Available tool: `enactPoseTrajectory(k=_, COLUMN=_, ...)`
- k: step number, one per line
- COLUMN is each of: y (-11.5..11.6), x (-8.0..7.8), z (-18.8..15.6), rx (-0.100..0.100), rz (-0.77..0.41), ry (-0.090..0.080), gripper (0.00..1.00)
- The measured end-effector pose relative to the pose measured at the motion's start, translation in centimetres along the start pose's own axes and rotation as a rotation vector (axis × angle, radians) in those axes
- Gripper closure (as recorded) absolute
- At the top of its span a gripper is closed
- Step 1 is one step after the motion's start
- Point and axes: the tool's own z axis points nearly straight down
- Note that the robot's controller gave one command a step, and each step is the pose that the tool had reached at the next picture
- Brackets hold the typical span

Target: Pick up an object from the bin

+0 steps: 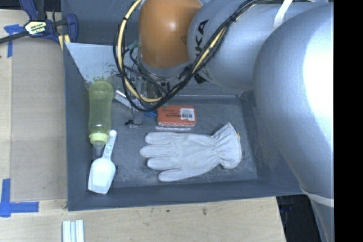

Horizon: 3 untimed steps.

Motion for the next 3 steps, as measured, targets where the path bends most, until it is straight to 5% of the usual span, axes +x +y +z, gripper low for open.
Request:
enactPoseTrajectory(k=1, y=-0.1, x=-0.2, z=-0.5, rx=-0.001, rz=0.003, ry=-0.008, gripper=0.0)
enactPoseTrajectory(k=2, y=-2.8, x=0.0, z=2.9, rx=-0.003, rz=-0.103, ry=-0.016, gripper=0.0)
enactPoseTrajectory(k=3, y=-5.4, x=0.3, z=4.1, rx=0.001, rz=-0.029, ry=-0.001, gripper=0.0)
